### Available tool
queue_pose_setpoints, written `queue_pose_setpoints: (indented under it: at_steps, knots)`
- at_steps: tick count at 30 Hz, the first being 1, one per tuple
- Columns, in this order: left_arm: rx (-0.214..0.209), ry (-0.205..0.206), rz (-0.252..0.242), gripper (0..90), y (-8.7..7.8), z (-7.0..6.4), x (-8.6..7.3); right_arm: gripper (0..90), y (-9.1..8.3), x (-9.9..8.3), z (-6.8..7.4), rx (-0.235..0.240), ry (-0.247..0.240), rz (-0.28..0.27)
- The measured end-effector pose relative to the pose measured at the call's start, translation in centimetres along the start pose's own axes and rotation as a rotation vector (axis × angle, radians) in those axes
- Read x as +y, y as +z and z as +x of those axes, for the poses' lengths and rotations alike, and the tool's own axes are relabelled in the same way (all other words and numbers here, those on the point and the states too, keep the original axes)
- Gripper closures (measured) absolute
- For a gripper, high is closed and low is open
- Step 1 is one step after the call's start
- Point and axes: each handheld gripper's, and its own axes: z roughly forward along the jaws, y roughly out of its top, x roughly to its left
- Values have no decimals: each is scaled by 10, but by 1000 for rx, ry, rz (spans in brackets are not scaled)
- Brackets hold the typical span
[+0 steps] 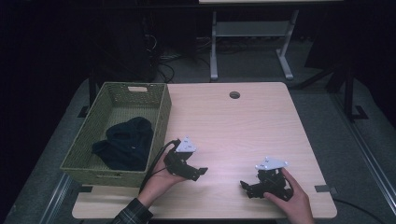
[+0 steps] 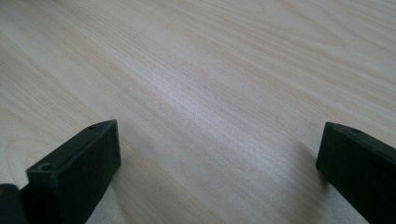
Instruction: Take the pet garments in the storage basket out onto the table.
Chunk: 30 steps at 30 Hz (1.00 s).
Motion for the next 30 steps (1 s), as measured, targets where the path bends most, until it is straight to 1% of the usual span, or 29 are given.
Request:
queue_pose_setpoints:
  at_steps: [5,8,11,14,20,30]
  knots:
    - [-1,-2,-1,140,-3,1,2,0,0,0,0,0,0,0]
    - [-1,-13,-6,140,-3,1,4,0,0,0,0,1,-1,0]
    - [0,-6,-3,140,-5,1,5,0,0,0,0,1,1,0]
    - [0,-12,-7,141,-6,1,7,0,0,0,0,0,1,-1]
    - [3,-7,-10,141,-9,1,10,0,0,0,0,0,1,-1]
    - [9,-16,-19,141,-14,2,17,0,0,0,0,1,0,1]
